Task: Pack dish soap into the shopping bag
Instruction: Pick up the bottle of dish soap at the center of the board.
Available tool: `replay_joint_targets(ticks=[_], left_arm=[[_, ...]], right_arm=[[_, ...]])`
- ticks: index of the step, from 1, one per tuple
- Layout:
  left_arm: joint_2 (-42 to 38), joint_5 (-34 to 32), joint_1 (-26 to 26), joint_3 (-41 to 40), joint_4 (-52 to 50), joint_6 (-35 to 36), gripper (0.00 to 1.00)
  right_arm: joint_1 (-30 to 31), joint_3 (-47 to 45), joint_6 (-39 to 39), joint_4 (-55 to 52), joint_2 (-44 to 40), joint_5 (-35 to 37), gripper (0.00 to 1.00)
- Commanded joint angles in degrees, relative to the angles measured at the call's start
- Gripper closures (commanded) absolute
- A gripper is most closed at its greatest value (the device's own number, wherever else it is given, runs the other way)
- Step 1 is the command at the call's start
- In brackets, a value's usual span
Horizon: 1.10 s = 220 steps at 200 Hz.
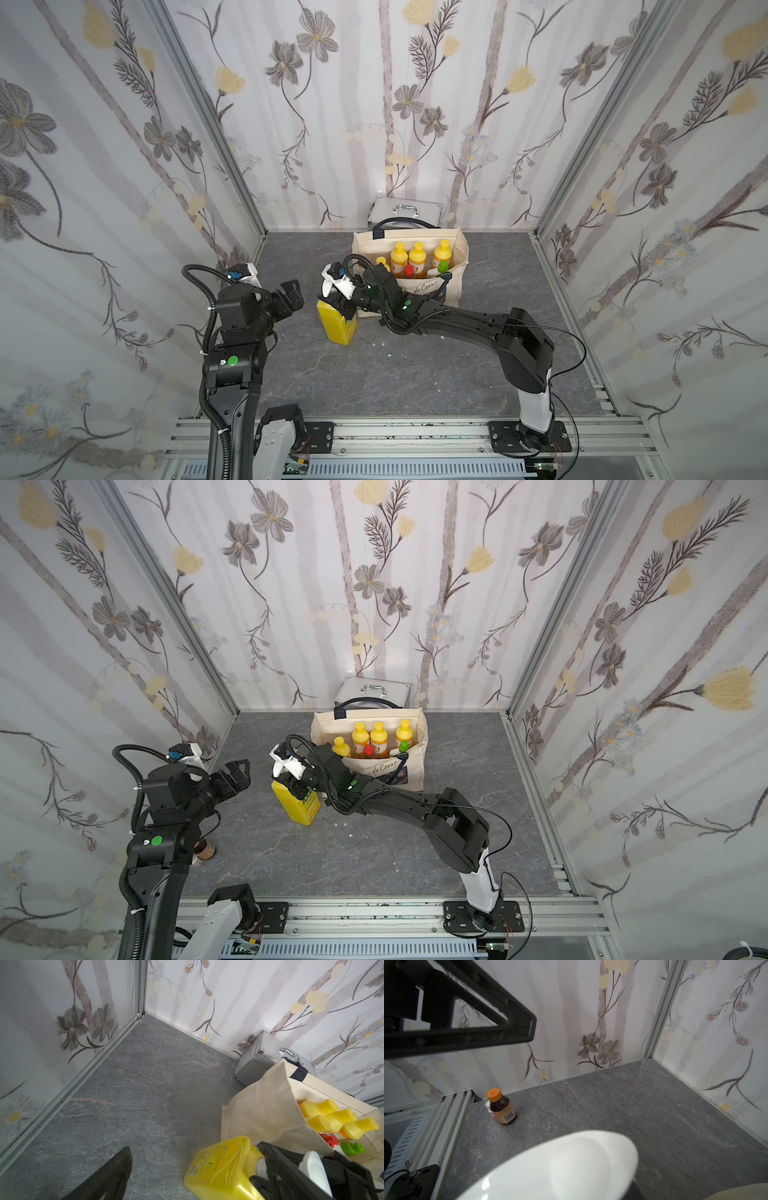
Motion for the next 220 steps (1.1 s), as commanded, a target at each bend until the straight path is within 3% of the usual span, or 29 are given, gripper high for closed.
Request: replay_joint_targets(ticks=[1, 101, 180, 220], left_arm=[[-0.39, -0.89, 0.1, 0.12, 0.21, 0.89, 0.0], [-1.31, -1.24, 0.09, 0.1, -0.07, 0.71, 0.0], [-1.05, -1.17, 0.1, 0.69, 0.03, 0.2, 0.0], [-0.43, -1.28, 0.11, 2.38, -1.07, 0.35, 0.0]], right_arm=[[0.33, 2.12, -2.63, 0.19, -1.13, 2.45, 1.0], [0.31, 16.4, -5.47, -11.91, -1.31, 2.5, 1.0], [-2.4, 37.1, -6.67, -21.39, 1.07, 3.95, 1.0], [-3.9, 45.57, -6.41, -19.7, 1.84, 4.9, 1.0]])
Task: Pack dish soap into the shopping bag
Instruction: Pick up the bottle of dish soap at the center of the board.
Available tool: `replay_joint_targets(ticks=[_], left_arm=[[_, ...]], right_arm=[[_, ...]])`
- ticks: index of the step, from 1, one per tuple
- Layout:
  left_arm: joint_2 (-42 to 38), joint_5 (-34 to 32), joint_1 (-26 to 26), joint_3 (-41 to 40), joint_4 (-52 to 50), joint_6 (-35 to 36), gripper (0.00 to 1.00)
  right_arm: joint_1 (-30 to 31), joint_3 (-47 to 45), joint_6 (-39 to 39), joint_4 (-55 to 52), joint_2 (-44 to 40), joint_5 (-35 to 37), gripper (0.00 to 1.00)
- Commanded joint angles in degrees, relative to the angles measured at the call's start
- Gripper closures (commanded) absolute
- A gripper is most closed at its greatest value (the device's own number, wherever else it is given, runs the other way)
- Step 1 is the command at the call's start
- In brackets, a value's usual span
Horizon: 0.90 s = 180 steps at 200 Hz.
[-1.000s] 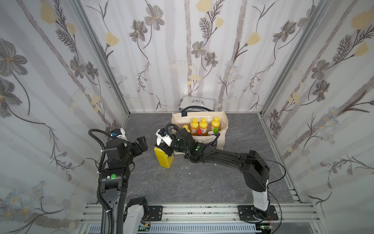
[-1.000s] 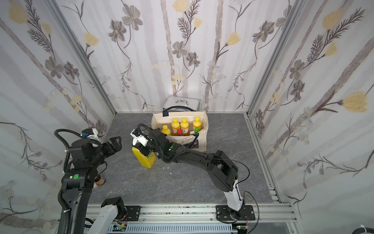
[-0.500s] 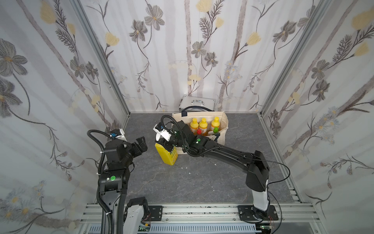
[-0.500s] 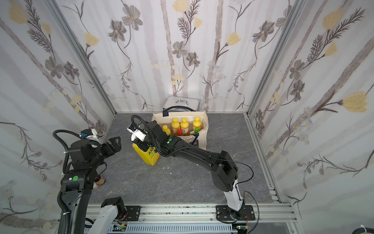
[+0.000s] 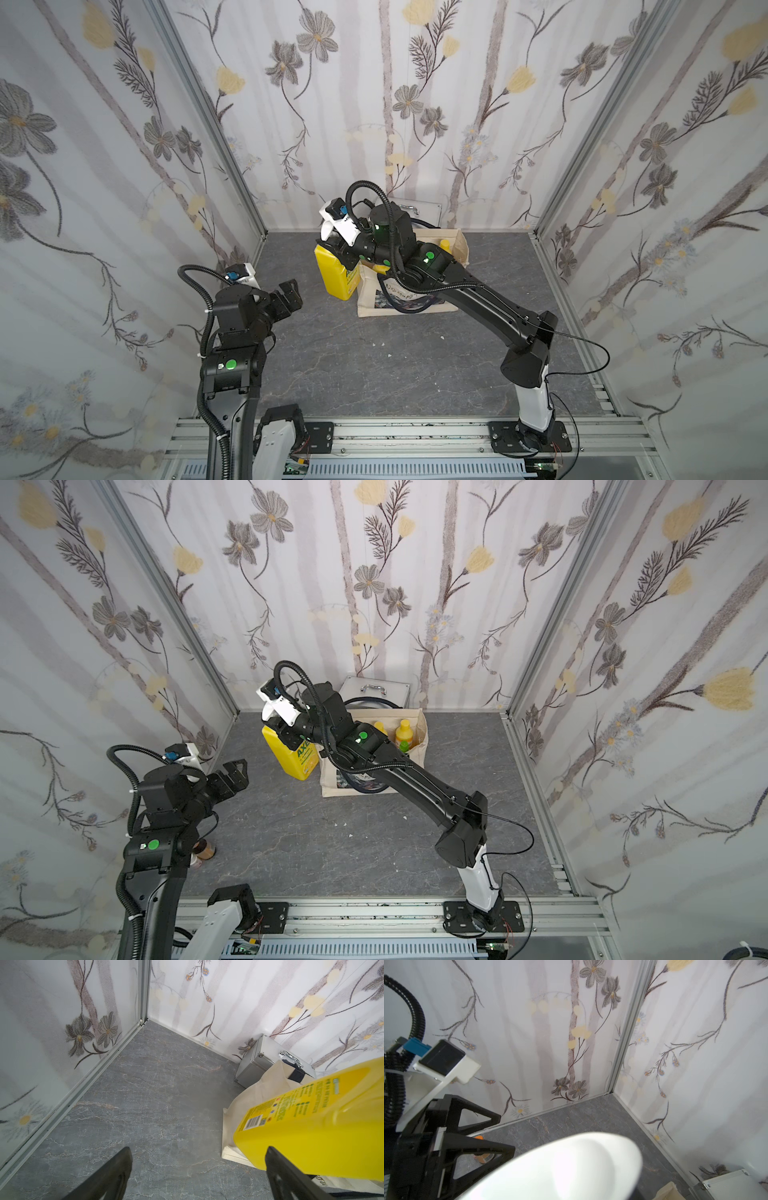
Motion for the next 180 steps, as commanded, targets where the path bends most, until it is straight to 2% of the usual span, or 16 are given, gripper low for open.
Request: replay_joint_targets(ticks=[1, 75, 127, 180], left_arm=[[0.27, -0.72, 0.13, 1.14, -0.13, -0.3, 0.0], [0.35, -0.52, 0.06, 2.08, -1.55, -0.12, 0.0], [1.31, 0.56, 0.08, 1.94, -1.17, -0.45, 0.0], [2.28, 1.57, 0.11, 1.39, -0.24, -0.65, 0.0]], right_arm=[[-0.59, 4.38, -1.79, 12.75, -0.11, 1.2, 1.0], [-2.18, 10.25, -4.93, 19.35, -0.69, 6.79, 1.0], [-5.67, 10.23, -4.26, 23.22, -1.78, 8.7, 1.0], [-7.97, 10.27, -3.76, 24.09, 0.6, 9.23, 1.0]])
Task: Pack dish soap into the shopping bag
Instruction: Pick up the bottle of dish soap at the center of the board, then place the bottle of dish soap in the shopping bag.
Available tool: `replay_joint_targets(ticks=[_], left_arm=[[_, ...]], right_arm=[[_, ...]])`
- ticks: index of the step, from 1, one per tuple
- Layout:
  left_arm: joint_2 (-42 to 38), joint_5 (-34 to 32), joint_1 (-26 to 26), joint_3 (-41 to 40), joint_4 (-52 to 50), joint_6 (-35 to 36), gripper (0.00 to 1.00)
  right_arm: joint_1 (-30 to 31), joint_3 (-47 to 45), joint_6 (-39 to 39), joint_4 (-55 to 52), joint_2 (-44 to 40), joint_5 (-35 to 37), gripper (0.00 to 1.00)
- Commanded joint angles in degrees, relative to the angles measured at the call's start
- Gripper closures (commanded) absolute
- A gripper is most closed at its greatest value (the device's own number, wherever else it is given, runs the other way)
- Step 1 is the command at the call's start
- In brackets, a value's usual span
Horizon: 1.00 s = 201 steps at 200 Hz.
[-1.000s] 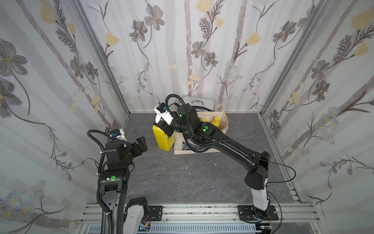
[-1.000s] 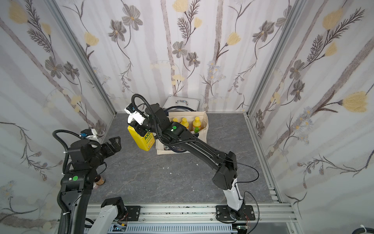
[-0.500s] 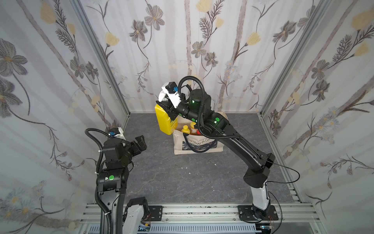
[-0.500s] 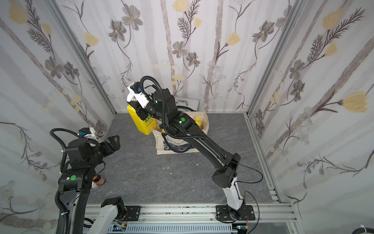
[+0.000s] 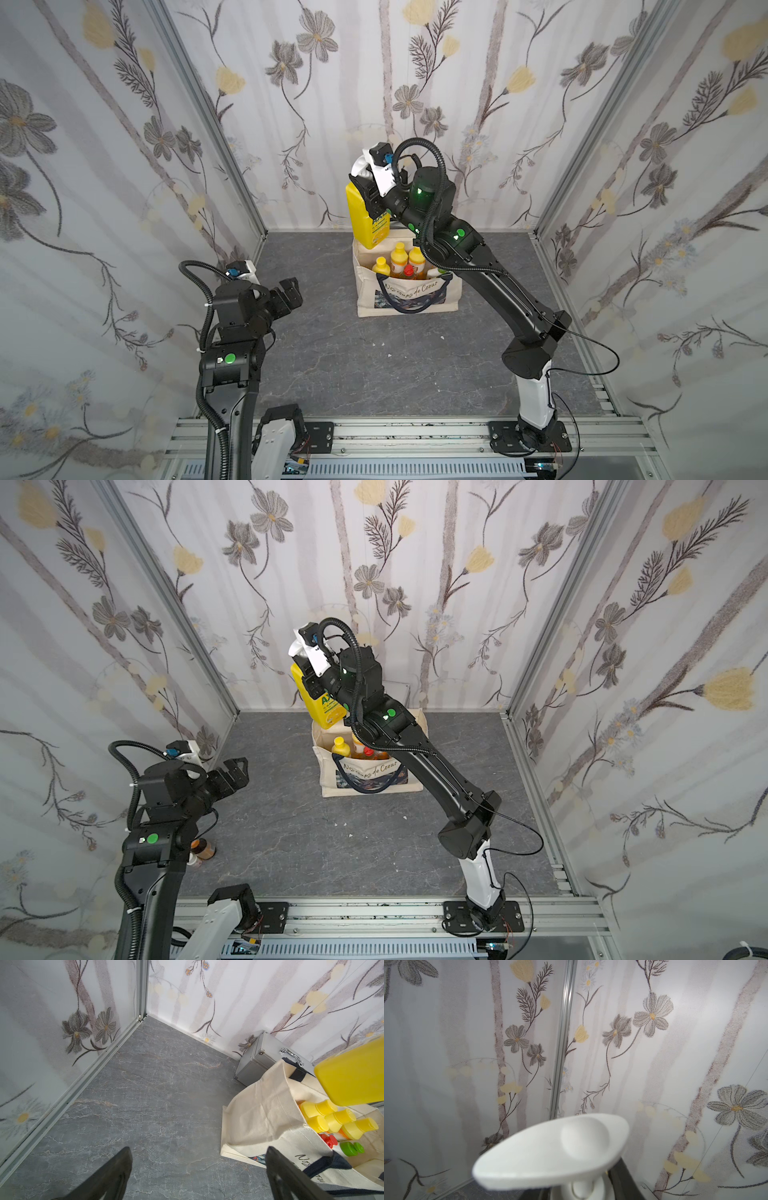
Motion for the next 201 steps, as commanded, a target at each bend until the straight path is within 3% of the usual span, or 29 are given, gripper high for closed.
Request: replay_joint_targets(ticks=[1, 201], left_arm=[[0.17, 0.92, 0.09, -0.19, 0.99, -0.52, 0.0], [0.17, 0.24, 0.07, -3.36, 2.83, -0.17, 0.0]], right_arm=[[-0.65, 1.27, -1.14, 17.05, 0.36, -0.48, 1.0], [-2.46, -2.23, 3.83, 10.86, 3.26, 0.0, 1.0]])
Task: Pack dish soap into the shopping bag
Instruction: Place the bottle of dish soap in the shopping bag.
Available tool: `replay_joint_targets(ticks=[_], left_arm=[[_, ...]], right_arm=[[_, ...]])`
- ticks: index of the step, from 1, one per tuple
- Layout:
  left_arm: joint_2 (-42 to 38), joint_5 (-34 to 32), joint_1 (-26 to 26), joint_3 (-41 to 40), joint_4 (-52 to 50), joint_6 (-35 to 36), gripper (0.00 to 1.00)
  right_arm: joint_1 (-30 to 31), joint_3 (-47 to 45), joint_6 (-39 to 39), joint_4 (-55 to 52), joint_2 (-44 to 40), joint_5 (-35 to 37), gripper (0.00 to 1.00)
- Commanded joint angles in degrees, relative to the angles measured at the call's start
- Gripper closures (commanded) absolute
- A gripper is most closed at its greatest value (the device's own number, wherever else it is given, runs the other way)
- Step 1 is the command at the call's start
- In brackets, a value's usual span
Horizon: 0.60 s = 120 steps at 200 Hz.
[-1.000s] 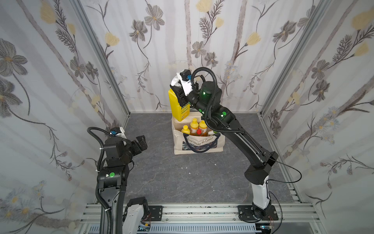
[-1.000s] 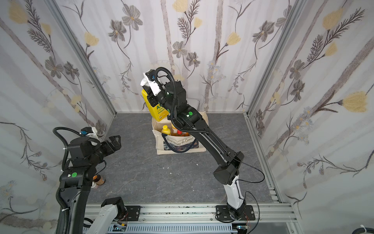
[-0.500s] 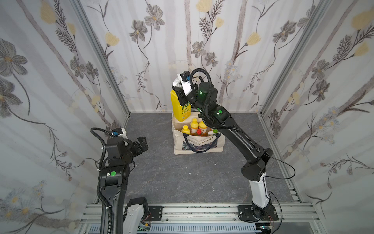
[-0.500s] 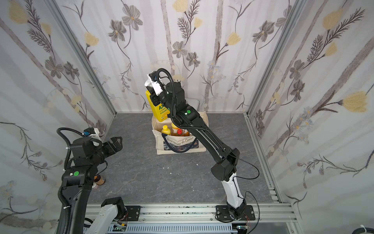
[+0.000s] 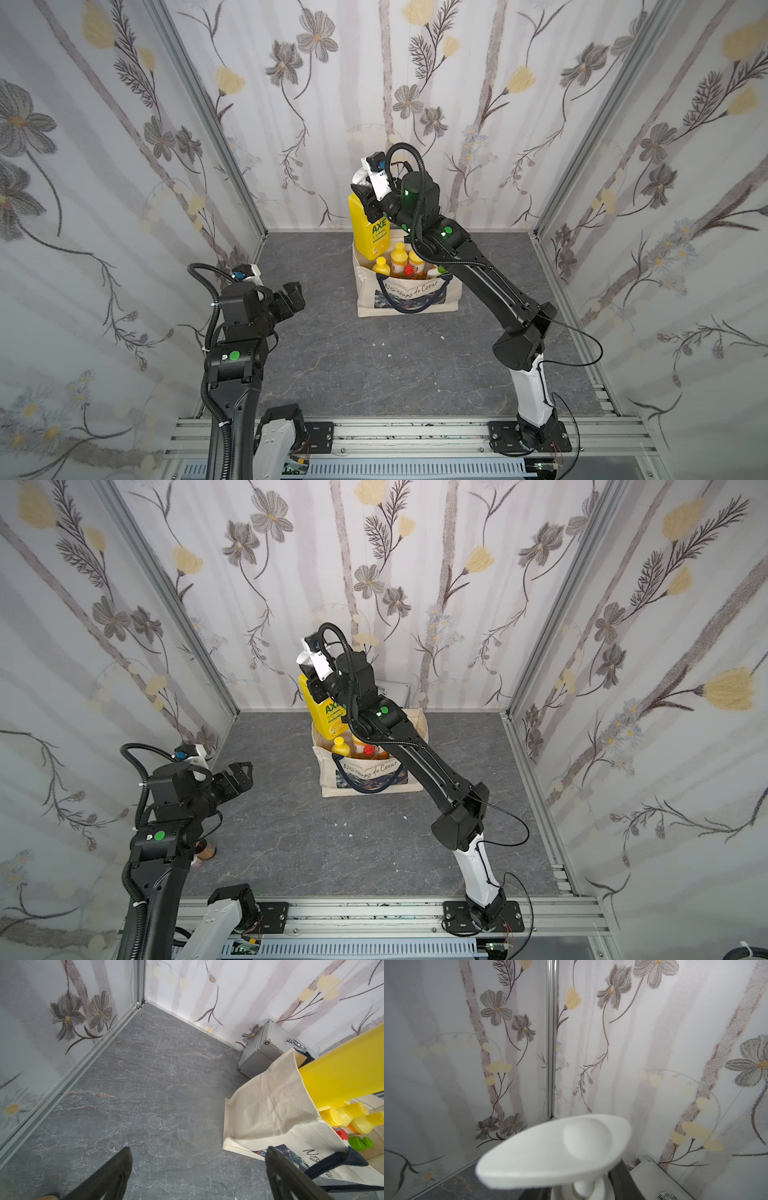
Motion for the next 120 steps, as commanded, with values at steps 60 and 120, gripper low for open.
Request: replay_joint_targets(ticks=[60, 120], left_arm=[[-0.35, -0.31, 0.03, -0.6, 2.02, -0.41, 0.0], [-0.88, -0.34, -0.01, -1.04, 1.75, -0.5, 0.0]], right_arm=[[0.21, -13.96, 0.32, 16.72, -5.97, 1.54, 1.0], [0.2, -18.27, 0.83, 17.46, -7.22, 1.19, 1.0]])
